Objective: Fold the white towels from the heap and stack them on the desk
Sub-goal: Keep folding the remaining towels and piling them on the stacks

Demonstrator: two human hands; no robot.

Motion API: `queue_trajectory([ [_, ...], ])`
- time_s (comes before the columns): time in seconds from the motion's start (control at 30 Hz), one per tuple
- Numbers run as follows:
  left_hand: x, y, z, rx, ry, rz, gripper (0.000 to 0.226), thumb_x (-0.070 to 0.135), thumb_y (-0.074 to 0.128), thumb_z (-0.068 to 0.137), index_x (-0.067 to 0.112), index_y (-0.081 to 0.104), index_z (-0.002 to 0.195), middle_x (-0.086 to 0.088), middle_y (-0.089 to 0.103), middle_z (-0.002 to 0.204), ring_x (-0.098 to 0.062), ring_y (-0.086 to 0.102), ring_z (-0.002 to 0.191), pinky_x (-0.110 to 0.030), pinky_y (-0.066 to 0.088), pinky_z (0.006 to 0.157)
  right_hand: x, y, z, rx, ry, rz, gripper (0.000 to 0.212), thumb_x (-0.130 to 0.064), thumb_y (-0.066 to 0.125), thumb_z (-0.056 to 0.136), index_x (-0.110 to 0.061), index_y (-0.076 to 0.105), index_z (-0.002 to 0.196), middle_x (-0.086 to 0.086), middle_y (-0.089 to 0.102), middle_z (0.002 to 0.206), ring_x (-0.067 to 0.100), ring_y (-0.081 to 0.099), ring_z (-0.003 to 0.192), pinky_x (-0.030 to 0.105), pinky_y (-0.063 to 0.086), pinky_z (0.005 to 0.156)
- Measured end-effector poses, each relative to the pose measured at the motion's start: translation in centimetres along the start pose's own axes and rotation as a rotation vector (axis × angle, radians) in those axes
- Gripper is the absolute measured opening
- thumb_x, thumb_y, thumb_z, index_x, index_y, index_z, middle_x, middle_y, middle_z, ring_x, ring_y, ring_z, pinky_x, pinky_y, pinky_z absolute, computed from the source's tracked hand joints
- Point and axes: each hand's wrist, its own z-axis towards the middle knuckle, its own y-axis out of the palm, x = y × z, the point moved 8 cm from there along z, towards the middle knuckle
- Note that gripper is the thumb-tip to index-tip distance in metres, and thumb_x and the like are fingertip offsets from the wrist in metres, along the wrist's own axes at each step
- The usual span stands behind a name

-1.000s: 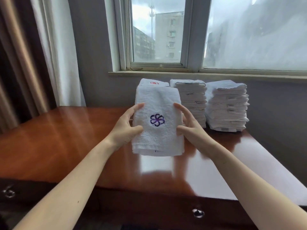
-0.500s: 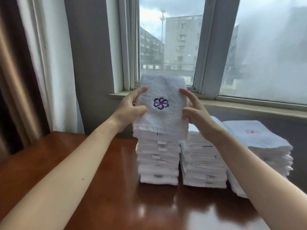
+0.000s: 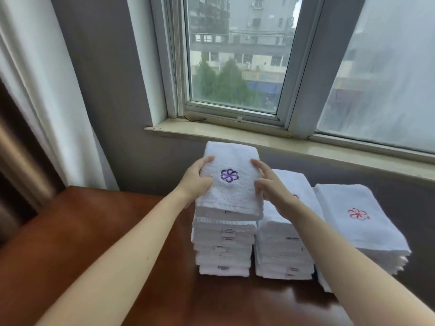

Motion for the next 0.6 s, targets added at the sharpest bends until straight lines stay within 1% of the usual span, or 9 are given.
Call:
queue_trajectory([
  [0.07,-0.7,0.0,0.0,-0.006,-0.030,0.002,0.070,-0.011,0.046,0.083,0.023,0.045,0.145,-0.001,0.058,0.123,-0.014,0.062,0.094,-0.025,0.055,0.075,0.5,0.2,0.1,-0.002,0.040,0.000,0.089,-0.010,0.045,0.059,-0.028,0.038,0.146,0.001,0.046,0.135,0.006,0.049,0.094,0.020,0.042,0.070],
  [0.2,-0.5,0.1,0.2,-0.054,-0.028,0.024,0.070,-0.010,0.047,0.084,0.023,0.043,0.146,0.000,0.052,0.135,-0.007,0.060,0.101,-0.015,0.054,0.074,1.0,0.0,0.3,0.010,0.084,-0.002,0.078,0.007,0.041,0.077,-0.030,0.038,0.146,0.000,0.046,0.137,0.012,0.051,0.101,0.026,0.044,0.075],
  [0.27,-0.3,0.4,0.2,-0.075,-0.023,0.039,0.070,-0.010,0.047,0.085,0.022,0.042,0.147,-0.001,0.049,0.139,-0.007,0.059,0.105,-0.016,0.054,0.079,1.2,-0.3,0.1,0.032,0.102,0.000,0.078,0.009,0.039,0.078,-0.030,0.038,0.146,0.000,0.046,0.139,0.009,0.051,0.096,0.024,0.043,0.071],
  [0.33,-0.6,0.7,0.2,-0.088,-0.019,0.050,0.070,-0.010,0.047,0.085,0.021,0.041,0.147,-0.001,0.047,0.143,-0.011,0.058,0.112,-0.022,0.053,0.087,1.4,-0.3,0.1,0.053,0.112,-0.015,0.079,0.010,0.039,0.078,-0.028,0.037,0.147,0.001,0.043,0.143,0.009,0.050,0.099,0.021,0.041,0.069],
  [0.4,-1.1,1.1,0.5,-0.102,-0.023,0.051,0.070,-0.009,0.047,0.085,0.023,0.041,0.146,0.000,0.046,0.142,-0.008,0.060,0.104,-0.024,0.053,0.086,2.1,-0.2,0.3,0.057,0.129,-0.054,0.079,0.010,0.039,0.078,-0.028,0.036,0.148,0.002,0.041,0.145,0.013,0.048,0.107,0.018,0.040,0.067],
  [0.5,-2.6,1.4,1.0,-0.100,-0.051,0.047,0.071,-0.010,0.045,0.083,0.025,0.042,0.145,0.002,0.048,0.138,-0.001,0.060,0.084,-0.018,0.053,0.074,3.4,0.1,0.7,0.050,0.169,-0.104,0.080,0.009,0.037,0.079,-0.030,0.034,0.149,0.003,0.040,0.147,0.005,0.049,0.093,0.008,0.039,0.058],
  [0.53,-3.3,1.5,1.2,-0.093,-0.067,0.042,0.072,-0.011,0.044,0.083,0.025,0.042,0.145,0.004,0.047,0.138,0.004,0.059,0.082,-0.013,0.051,0.071,3.7,0.3,0.8,0.045,0.183,-0.125,0.080,0.009,0.036,0.080,-0.029,0.032,0.151,0.002,0.038,0.149,0.001,0.048,0.092,0.006,0.041,0.063],
  [0.57,-4.0,1.6,1.2,-0.083,-0.084,0.032,0.072,-0.012,0.043,0.083,0.024,0.042,0.146,0.006,0.045,0.138,0.009,0.058,0.083,-0.007,0.049,0.068,4.1,0.6,0.9,0.035,0.193,-0.159,0.080,0.008,0.034,0.081,-0.028,0.030,0.152,0.000,0.035,0.153,0.002,0.048,0.103,0.008,0.043,0.078],
  [0.6,-4.6,1.6,1.2,-0.066,-0.095,0.025,0.073,-0.012,0.042,0.082,0.023,0.042,0.146,0.007,0.043,0.139,0.012,0.057,0.088,-0.002,0.045,0.067,4.2,0.9,0.9,0.023,0.195,-0.198,0.079,0.009,0.032,0.082,-0.025,0.028,0.154,-0.002,0.030,0.156,0.005,0.044,0.121,0.011,0.034,0.095],
])
